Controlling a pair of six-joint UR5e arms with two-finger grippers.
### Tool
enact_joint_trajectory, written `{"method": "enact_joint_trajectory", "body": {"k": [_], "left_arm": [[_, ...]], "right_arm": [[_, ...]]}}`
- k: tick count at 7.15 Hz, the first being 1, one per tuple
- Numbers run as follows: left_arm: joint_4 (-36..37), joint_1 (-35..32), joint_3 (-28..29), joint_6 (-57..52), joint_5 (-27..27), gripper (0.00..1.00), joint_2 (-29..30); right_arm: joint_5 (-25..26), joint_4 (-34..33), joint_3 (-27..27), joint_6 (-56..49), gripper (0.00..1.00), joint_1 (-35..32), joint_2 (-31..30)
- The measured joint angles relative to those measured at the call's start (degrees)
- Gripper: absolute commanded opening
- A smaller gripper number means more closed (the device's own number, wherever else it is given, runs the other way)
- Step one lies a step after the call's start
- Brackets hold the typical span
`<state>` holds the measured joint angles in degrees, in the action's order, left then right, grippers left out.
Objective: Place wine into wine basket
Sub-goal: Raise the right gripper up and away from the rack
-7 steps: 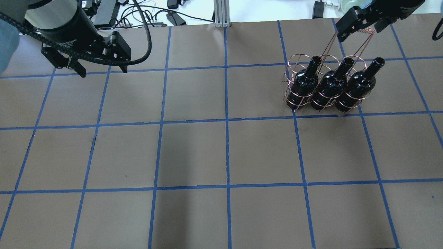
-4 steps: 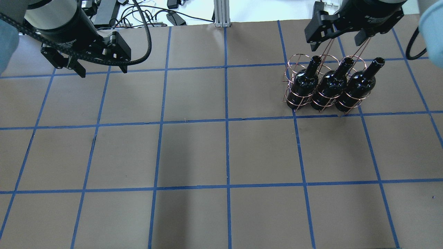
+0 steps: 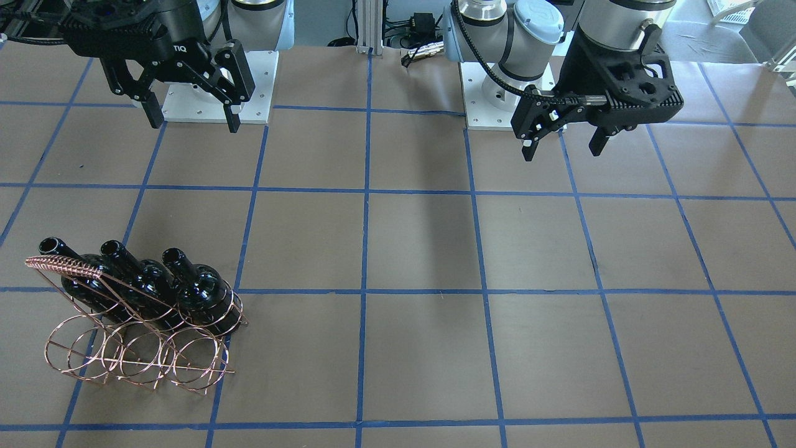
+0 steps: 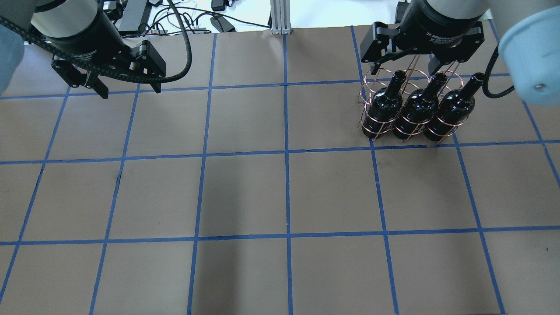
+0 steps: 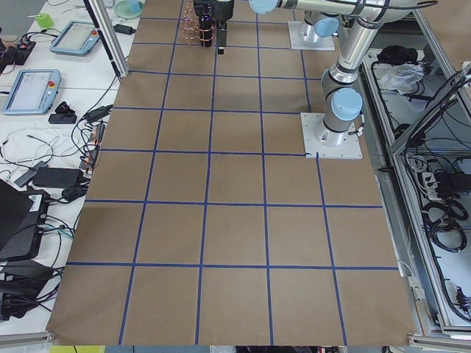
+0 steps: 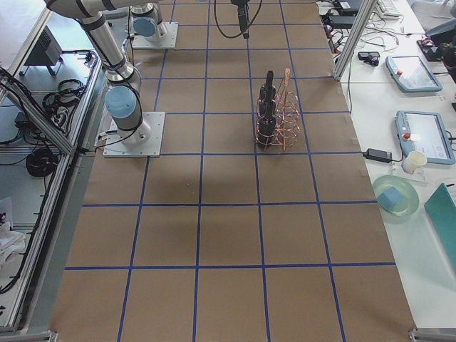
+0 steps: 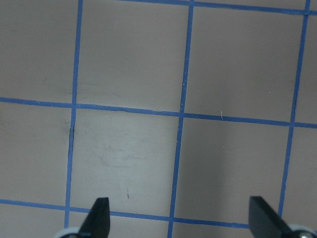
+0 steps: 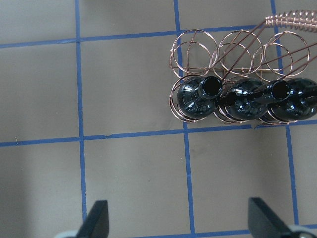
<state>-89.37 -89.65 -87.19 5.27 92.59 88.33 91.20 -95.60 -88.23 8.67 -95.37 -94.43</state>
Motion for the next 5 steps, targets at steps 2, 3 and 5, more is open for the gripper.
{"method": "enact_joint_trajectory", "body": {"k": [2,3,5], "left_arm": [[-0.14,0.00,0.00,0.00,0.09,1.00,-0.06],[-0.47,0.00,-0.03,0.00,0.21,1.00,-0.12],[-1.22,0.00,-0.06,0.00,0.35,1.00,-0.17]], "right_arm": [[-0.07,2.68,0.02,-0.84,1.00,-0.02,0.38],[-0.16,3.04,0.02,-1.35,1.00,-0.05,0.46],[-0.27,3.15,-0.01,-2.12,1.00,-0.07,0.50]]}}
